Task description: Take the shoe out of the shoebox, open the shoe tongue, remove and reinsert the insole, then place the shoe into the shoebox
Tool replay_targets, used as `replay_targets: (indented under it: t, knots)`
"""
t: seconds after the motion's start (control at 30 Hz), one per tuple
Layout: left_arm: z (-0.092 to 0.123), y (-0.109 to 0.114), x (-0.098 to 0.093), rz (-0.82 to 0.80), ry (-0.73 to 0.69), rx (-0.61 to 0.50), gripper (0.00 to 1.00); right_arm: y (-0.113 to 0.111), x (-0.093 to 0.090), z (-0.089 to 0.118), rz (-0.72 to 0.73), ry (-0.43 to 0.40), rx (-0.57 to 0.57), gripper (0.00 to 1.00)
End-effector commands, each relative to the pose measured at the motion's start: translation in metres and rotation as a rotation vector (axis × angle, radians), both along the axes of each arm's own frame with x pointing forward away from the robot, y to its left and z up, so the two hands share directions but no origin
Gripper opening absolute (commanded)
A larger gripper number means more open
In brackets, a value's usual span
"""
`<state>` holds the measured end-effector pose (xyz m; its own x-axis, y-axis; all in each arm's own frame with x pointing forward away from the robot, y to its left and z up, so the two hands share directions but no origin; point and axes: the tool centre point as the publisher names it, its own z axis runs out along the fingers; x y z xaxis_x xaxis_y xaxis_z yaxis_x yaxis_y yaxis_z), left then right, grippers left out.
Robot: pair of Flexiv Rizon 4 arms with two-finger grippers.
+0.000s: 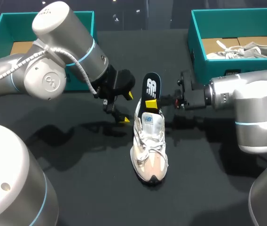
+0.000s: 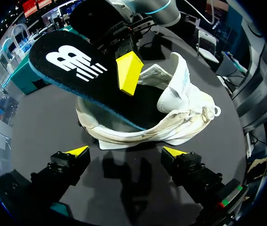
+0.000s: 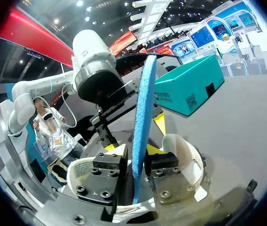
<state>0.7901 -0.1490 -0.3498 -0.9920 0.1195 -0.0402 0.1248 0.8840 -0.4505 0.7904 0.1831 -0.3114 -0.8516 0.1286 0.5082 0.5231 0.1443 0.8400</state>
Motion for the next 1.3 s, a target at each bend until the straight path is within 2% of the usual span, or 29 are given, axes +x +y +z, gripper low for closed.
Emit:
replay_targets:
  t: [0.03,0.13,0.17,0.2,0.33,0.6,0.87,0.93,0.97,1.0,1.3]
  knots:
    - [-0.001,0.0,0.0,-0.001,0.0,0.0,1.0,-0.002,0.006,0.006,0.004,0.0,-0.007,0.19]
    - [-0.001,0.0,0.0,-0.001,0.0,0.0,1.0,-0.001,0.011,0.007,0.004,0.001,-0.009,0.14]
    - [-0.001,0.0,0.0,-0.001,0.0,0.0,1.0,-0.001,0.013,0.007,0.005,0.005,-0.011,0.04]
    - [-0.001,0.0,0.0,-0.001,0.0,0.0,1.0,-0.001,0.014,0.007,0.005,0.012,-0.013,0.0]
    - [-0.001,0.0,0.0,-0.001,0.0,0.0,1.0,0.0,0.013,-0.001,0.006,0.047,-0.026,0.0]
    - [-0.001,0.0,0.0,-0.001,0.0,0.0,1.0,-0.004,-0.01,-0.023,-0.033,0.129,-0.065,0.0]
    - [-0.001,0.0,0.0,-0.001,0.0,0.0,1.0,-0.004,-0.023,-0.032,-0.047,0.177,-0.073,0.0]
    - [-0.001,0.0,0.0,-0.001,0.0,0.0,1.0,-0.003,-0.023,-0.029,-0.045,0.167,-0.072,0.07]
    - [-0.001,0.0,0.0,-0.001,0.0,0.0,1.0,-0.003,-0.022,-0.026,-0.045,0.156,-0.072,0.22]
    - [-0.001,0.0,0.0,-0.001,0.0,0.0,1.0,-0.002,-0.021,-0.023,-0.044,0.146,-0.074,0.3]
    - [-0.001,0.0,0.0,-0.001,0.0,0.0,1.0,-0.007,-0.006,0.001,-0.05,0.061,-0.089,0.31]
